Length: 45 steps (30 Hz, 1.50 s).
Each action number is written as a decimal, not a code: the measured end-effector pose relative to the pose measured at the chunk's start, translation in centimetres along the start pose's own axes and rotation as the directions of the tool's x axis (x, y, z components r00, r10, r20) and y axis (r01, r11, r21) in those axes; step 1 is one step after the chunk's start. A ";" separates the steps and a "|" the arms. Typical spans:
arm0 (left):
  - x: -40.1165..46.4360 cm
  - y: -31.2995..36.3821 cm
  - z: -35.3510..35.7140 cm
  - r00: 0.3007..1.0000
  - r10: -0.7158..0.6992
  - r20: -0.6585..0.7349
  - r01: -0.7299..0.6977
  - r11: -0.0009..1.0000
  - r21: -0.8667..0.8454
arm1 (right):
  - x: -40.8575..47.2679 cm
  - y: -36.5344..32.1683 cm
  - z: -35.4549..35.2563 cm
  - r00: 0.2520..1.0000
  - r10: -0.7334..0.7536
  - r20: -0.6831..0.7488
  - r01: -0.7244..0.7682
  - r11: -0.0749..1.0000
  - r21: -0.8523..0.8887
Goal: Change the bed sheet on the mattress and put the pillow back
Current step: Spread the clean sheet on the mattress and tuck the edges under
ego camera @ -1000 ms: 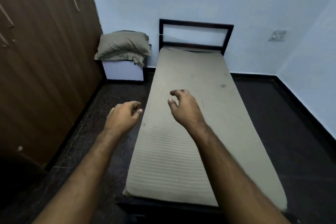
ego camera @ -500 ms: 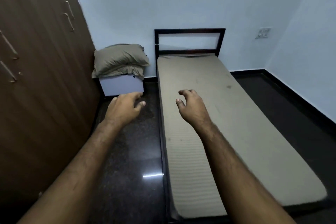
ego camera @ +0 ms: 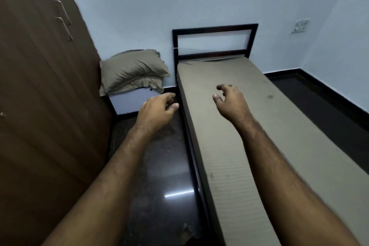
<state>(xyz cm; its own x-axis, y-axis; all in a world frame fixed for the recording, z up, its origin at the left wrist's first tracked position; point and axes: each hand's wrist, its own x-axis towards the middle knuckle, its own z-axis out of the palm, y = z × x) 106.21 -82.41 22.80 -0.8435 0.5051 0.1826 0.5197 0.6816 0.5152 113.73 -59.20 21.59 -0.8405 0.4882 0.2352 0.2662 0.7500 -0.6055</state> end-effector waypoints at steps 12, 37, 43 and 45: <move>25.3 -9.4 2.7 0.999 -0.037 0.000 0.037 0.997 -0.075 | 24.8 -1.3 10.0 0.990 0.115 -0.084 -0.113 0.993 0.030; 91.0 -21.4 19.4 0.875 0.322 0.361 -0.330 0.943 -0.042 | 80.2 11.8 29.1 0.839 0.511 -0.184 -0.509 0.858 0.065; 104.3 -23.6 27.0 0.830 0.289 0.476 -0.318 0.948 -0.021 | 93.2 18.2 33.7 0.802 0.592 -0.080 -0.589 0.806 0.055; 107.6 -24.1 30.1 0.837 0.285 0.467 -0.302 0.952 -0.041 | 96.7 20.3 35.4 0.788 0.611 -0.072 -0.609 0.792 0.053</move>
<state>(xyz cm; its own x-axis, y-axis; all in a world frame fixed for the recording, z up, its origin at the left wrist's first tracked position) 7.02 -28.60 4.81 -0.4943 0.8645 -0.0913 0.7441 0.4750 0.4698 21.13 -12.54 5.18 -0.4658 0.8754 -0.1295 0.6973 0.2731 -0.6627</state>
